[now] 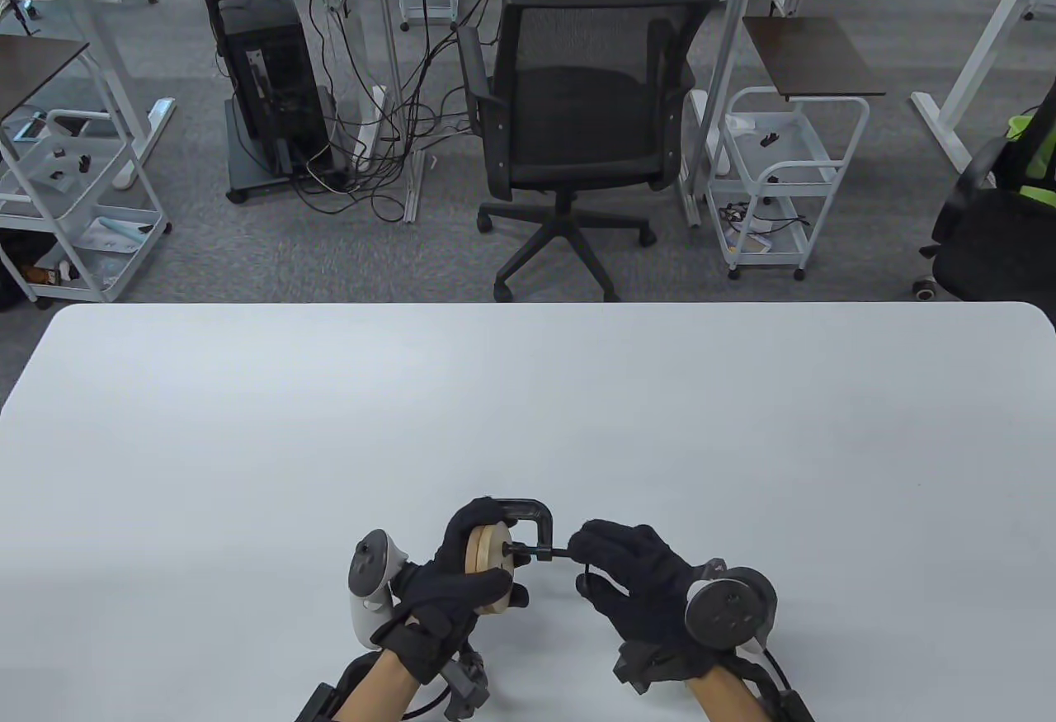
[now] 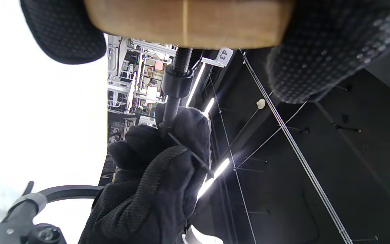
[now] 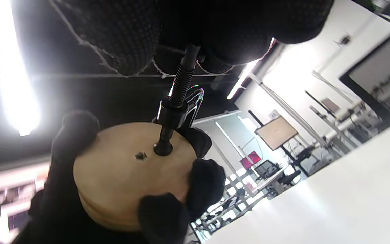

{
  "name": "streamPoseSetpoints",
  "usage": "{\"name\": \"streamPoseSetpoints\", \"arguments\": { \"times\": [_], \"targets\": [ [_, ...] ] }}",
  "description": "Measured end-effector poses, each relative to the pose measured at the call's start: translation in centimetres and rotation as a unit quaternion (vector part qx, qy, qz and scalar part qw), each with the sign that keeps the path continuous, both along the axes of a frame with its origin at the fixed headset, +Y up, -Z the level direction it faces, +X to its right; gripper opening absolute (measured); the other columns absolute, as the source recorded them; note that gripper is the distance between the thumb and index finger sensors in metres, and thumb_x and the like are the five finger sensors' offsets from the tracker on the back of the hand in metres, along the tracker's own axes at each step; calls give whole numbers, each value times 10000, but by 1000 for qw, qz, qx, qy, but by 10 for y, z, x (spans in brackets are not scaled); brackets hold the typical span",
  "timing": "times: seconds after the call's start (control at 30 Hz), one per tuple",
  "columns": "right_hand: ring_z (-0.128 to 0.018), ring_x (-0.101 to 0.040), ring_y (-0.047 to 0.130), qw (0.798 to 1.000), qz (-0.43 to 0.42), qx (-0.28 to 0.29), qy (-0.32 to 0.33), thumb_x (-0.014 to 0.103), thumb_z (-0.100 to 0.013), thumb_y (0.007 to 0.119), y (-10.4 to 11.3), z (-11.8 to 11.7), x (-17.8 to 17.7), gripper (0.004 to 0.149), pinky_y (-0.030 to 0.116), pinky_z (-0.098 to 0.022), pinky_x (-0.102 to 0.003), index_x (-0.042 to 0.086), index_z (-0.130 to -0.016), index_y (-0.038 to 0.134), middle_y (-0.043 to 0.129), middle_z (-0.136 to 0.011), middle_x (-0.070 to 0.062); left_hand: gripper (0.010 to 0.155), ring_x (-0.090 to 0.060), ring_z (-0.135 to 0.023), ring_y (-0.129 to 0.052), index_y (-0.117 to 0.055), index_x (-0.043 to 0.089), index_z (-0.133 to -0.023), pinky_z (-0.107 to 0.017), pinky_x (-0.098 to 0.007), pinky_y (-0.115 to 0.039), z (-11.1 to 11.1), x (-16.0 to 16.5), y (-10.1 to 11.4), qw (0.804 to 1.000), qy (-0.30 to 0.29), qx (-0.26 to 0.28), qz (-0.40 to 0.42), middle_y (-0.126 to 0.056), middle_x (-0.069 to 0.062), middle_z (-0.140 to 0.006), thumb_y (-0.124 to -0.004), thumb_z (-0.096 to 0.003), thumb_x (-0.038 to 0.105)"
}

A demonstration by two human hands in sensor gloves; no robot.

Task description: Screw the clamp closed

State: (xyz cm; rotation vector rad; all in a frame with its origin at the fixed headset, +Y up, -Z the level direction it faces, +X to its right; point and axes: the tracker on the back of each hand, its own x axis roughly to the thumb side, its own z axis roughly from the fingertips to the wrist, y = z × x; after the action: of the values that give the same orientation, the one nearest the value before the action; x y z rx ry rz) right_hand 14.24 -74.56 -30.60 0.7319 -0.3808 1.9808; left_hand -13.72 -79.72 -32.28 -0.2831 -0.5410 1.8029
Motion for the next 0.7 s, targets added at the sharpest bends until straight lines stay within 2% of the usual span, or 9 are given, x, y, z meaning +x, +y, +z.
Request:
{"name": "streamPoseSetpoints", "arguments": {
  "times": [0.17, 0.3, 0.37, 0.53, 0.6, 0.7],
  "targets": [
    [-546, -244, 888, 987, -102, -124, 16, 430, -442, 850, -13, -7, 1, 520, 801, -350, -364, 156, -884, 846, 895, -843, -137, 966, -581, -999, -520, -346, 351, -1138, -563, -626, -803, 1, 1, 3, 1000, -1, 18, -24, -311, -8, -1240, -986, -449, 573],
    [-455, -229, 924, 961, -165, -220, 33, 426, -459, 837, -23, -10, 2, 523, 819, -286, -350, 113, -878, 843, 956, -748, -154, 968, -581, -999, -523, -350, 350, -1138, -561, -626, -806, 2, 3, 5, 999, -7, 29, -36, -316, -6, -1240, -989, -445, 571],
    [-424, -220, 933, 950, -187, -248, 39, 420, -466, 832, -26, -11, 2, 547, 823, -262, -343, 92, -903, 806, 973, -716, -141, 968, -581, -999, -524, -351, 351, -1138, -561, -627, -805, 2, 4, 5, 999, -10, 31, -38, -318, -6, -1240, -988, -445, 573],
    [-353, -197, 956, 936, -209, -280, 39, 378, -472, 831, -30, -13, 3, 515, 836, -208, -325, 61, -877, 816, 1009, -643, -136, 966, -581, -999, -524, -351, 354, -1138, -561, -626, -805, 3, 5, 6, 998, -12, 37, -44, -317, -5, -1240, -987, -445, 573],
    [-362, -203, 957, 938, -204, -277, 38, 373, -473, 830, -30, -13, 3, 518, 837, -214, -331, 55, -882, 812, 1006, -652, -141, 964, -582, -999, -523, -351, 352, -1138, -561, -627, -804, 3, 5, 6, 998, -11, 36, -44, -317, -5, -1240, -988, -447, 570],
    [-429, -250, 949, 951, -189, -245, 22, 379, -481, 814, -27, -11, 4, 583, 832, -256, -361, 51, -954, 722, 963, -739, -182, 965, -581, -999, -521, -350, 351, -1138, -562, -627, -804, 3, 3, 6, 999, -3, 31, -38, -314, -7, -1239, -986, -448, 573]
  ]
}}
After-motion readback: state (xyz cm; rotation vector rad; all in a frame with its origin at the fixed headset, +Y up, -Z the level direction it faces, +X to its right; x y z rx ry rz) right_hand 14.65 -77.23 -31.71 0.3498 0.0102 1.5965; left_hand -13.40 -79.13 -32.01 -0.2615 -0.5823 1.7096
